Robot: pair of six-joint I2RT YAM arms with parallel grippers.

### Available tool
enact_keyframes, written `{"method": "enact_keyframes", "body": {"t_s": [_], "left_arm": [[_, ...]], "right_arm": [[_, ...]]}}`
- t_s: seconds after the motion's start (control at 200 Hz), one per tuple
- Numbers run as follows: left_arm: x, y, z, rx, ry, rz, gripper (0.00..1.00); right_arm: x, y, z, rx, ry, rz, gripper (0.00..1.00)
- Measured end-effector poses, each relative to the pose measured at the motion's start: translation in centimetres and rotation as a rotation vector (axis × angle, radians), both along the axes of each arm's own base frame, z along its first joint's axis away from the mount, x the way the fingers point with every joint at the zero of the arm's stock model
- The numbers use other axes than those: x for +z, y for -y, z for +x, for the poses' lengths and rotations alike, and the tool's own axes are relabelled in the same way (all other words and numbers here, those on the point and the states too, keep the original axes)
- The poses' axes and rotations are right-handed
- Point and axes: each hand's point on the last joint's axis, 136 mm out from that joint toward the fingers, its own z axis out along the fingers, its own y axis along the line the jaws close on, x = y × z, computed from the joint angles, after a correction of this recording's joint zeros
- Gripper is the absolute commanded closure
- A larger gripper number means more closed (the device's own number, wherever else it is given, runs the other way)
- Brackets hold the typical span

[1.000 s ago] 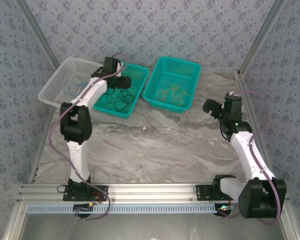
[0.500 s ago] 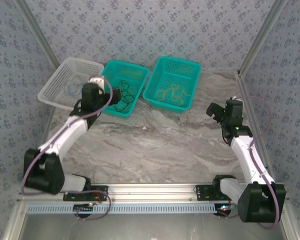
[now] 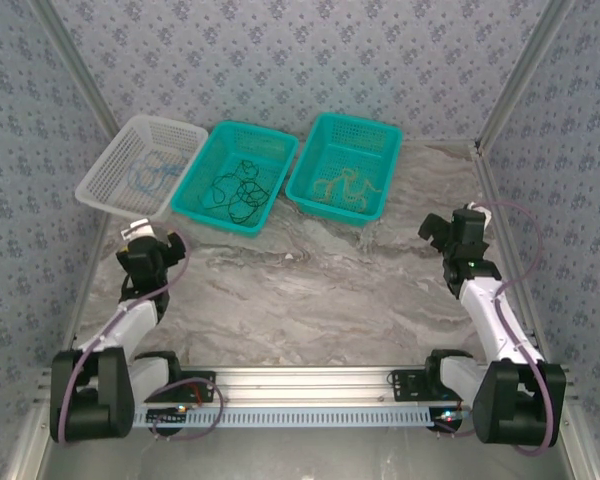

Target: Untangle the cables

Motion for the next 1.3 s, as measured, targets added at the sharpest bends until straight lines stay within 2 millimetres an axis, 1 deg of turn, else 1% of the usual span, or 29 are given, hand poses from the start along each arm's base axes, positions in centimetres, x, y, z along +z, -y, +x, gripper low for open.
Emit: {"method": "enact_keyframes", "body": {"t_s": [0.06, 0.1, 0.16, 0.26, 0.405, 0.51, 0.595, 0.66, 0.74, 0.829, 0.899, 0.979, 1.069, 1.134, 1.219, 1.304], "left_arm": [[-1.3, 0.2, 0.6, -0.022, -0.026, -0.006, 0.01], [-2.2, 0.7, 0.9, -0.050, -0.048, -0.011, 0.01], [-3.1, 1.4, 1.3, -0.095, -0.067, -0.017, 0.01], [-3.1, 2.2, 2.3, -0.157, -0.039, -0.014, 0.01], [-2.9, 2.8, 3.7, -0.199, 0.018, -0.010, 0.01], [-3.8, 3.3, 4.5, -0.229, 0.029, -0.010, 0.01], [-4.8, 3.5, 4.5, -0.244, 0.005, -0.012, 0.01], [-4.7, 3.6, 4.6, -0.241, 0.007, -0.007, 0.01], [-4.1, 3.6, 5.1, -0.209, 0.015, 0.026, 0.01], [-3.4, 4.0, 5.4, -0.194, 0.028, 0.053, 0.01], [-3.3, 3.7, 5.4, -0.174, 0.029, 0.068, 0.00], [-3.3, 3.3, 5.3, -0.152, 0.026, 0.077, 0.00], [-3.3, 3.1, 5.3, -0.143, 0.026, 0.081, 0.01], [-3.3, 3.0, 5.3, -0.139, 0.026, 0.082, 0.01], [-3.3, 3.0, 5.3, -0.137, 0.025, 0.083, 0.01], [-3.3, 3.0, 5.3, -0.137, 0.025, 0.084, 0.01]], "right_arm": [[-0.4, 0.2, 0.1, 0.004, 0.004, -0.016, 0.00], [-0.6, 0.3, 0.2, 0.011, 0.008, -0.026, 0.00], [-0.8, 0.3, 0.3, 0.023, 0.023, -0.045, 0.00], [-0.9, 0.2, 0.7, 0.053, 0.046, -0.072, 0.00], [-1.7, -0.1, 1.2, 0.104, 0.040, -0.108, 0.00], [-2.4, -0.3, 1.8, 0.142, 0.037, -0.133, 0.00], [-3.0, -0.6, 2.2, 0.175, 0.054, -0.150, 0.00], [-3.7, -0.9, 2.3, 0.197, 0.073, -0.166, 0.00], [-4.7, -1.1, 2.5, 0.216, 0.079, -0.195, 0.00], [-5.6, -1.1, 3.1, 0.221, 0.080, -0.226, 0.00], [-5.7, -1.0, 3.4, 0.220, 0.094, -0.241, 0.00], [-5.4, -1.0, 3.7, 0.217, 0.115, -0.254, 0.00], [-5.3, -1.6, 4.6, 0.235, 0.152, -0.285, 0.00], [-6.1, -2.6, 4.5, 0.267, 0.162, -0.309, 0.00], [-7.8, -3.9, 3.6, 0.317, 0.149, -0.333, 0.00], [-9.1, -3.9, 3.8, 0.322, 0.104, -0.342, 0.00]]}}
